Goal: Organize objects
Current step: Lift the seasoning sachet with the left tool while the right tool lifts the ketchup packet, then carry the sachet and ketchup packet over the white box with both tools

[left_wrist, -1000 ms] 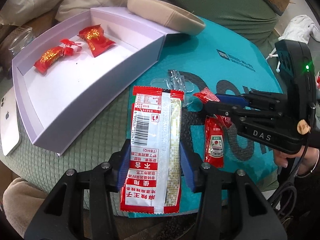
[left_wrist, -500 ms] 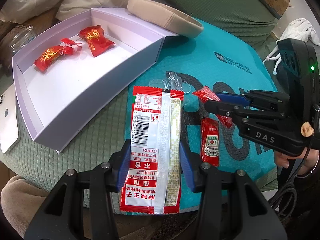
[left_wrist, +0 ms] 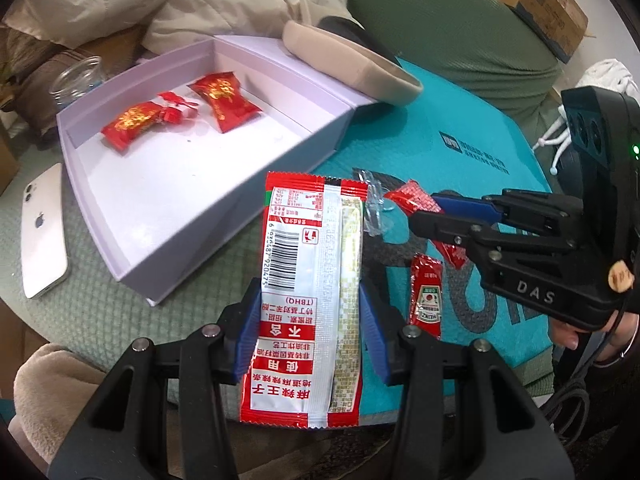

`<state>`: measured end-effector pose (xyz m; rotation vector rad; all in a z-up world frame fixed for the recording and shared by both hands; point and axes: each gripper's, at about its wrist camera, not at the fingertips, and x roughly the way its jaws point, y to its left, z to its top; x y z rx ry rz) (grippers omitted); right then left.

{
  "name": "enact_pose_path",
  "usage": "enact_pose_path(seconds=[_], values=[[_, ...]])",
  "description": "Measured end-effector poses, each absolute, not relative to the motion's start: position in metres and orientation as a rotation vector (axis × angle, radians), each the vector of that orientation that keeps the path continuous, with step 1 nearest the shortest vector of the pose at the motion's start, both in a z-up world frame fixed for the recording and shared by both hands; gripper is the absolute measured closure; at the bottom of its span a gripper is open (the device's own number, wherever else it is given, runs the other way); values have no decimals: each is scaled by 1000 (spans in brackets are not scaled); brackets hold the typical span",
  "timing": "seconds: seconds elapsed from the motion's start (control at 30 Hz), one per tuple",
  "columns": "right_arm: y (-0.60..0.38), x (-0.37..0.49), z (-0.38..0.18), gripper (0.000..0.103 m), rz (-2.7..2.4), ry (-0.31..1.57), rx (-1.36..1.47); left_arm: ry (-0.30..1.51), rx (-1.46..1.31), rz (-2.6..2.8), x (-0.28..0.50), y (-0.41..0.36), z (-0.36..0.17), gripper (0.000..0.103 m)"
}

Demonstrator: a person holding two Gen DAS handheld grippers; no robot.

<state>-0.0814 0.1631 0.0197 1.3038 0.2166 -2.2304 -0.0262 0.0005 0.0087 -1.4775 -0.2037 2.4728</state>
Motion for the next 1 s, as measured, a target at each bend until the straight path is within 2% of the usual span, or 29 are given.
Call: enact_pose_path(seconds=[0.53, 1.0], values=[[120, -63, 39, 79, -2163, 312, 1205, -287, -1443, 2568, 0, -31, 20, 58], [95, -44, 60, 79, -2084, 364, 1110, -322, -1385, 2700, 16, -54, 52, 58]])
